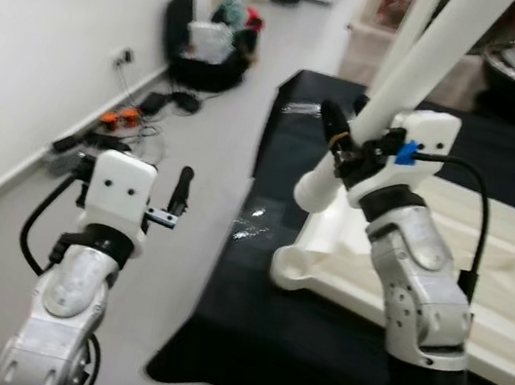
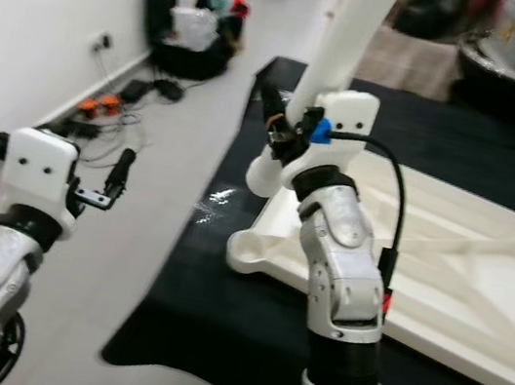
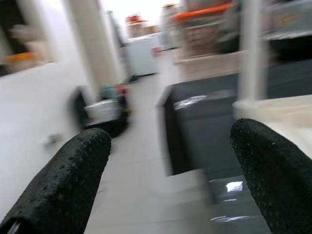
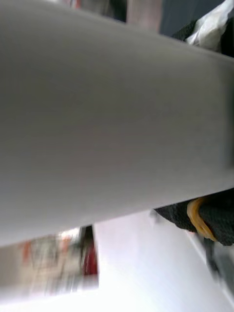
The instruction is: Building children table
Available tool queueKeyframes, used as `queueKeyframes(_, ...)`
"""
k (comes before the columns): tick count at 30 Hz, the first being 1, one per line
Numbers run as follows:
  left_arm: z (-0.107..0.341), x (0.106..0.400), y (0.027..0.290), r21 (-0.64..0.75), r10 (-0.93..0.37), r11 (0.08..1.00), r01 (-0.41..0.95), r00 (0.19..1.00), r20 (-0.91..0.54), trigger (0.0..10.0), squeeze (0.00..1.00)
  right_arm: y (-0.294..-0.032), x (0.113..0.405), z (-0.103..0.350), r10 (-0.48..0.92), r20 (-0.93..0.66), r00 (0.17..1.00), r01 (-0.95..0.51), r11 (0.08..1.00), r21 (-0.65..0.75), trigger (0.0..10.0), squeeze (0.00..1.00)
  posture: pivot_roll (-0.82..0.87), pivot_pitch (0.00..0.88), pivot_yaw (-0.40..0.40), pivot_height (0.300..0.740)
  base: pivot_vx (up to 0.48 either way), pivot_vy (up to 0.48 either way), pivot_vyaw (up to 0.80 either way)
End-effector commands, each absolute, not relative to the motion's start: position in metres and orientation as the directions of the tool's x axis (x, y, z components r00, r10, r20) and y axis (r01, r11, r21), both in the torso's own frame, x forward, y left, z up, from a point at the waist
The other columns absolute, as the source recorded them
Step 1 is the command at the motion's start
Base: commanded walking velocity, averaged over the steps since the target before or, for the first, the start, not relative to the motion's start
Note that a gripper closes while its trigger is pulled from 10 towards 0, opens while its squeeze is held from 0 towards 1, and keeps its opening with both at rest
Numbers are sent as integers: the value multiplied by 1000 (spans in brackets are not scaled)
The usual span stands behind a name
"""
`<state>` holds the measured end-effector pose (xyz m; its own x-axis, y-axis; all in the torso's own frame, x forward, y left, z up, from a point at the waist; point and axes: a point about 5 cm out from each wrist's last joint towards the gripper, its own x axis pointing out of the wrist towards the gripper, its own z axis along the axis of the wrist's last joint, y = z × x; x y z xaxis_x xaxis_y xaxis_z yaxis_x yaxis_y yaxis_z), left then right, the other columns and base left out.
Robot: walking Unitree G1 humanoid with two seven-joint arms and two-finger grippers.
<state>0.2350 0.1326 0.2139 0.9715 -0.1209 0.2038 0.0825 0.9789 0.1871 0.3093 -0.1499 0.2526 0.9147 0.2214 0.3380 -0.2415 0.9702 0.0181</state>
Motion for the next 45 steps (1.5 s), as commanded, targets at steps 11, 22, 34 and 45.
queueKeyframes(11, 213, 232, 138, 193, -91, 980, 54, 978, 187, 10000, 0, -144, 312, 268, 262, 376, 889, -285, 958, 8, 10000, 0, 45, 1, -86, 740, 0, 0, 0)
queueKeyframes(22, 194, 222, 123, 127, -225, 969, 213, 971, 86, 10000, 0, -132, 327, 264, 505, 280, 816, -518, 855, -30, 10000, 0, 56, 16, -102, 740, 0, 0, 0)
queueKeyframes(34, 170, 203, 115, 143, -335, 933, 331, 942, 2, 10000, 0, -125, 334, 262, 684, 264, 680, -704, 710, -24, 10000, 0, 59, 42, -110, 740, 0, 0, 0)
queueKeyframes(45, 165, 190, 110, 122, -386, 914, 388, 922, -38, 10000, 0, -139, 331, 244, 809, 146, 570, -811, 582, -58, 10000, 0, 71, 95, -98, 740, 0, 0, 0)
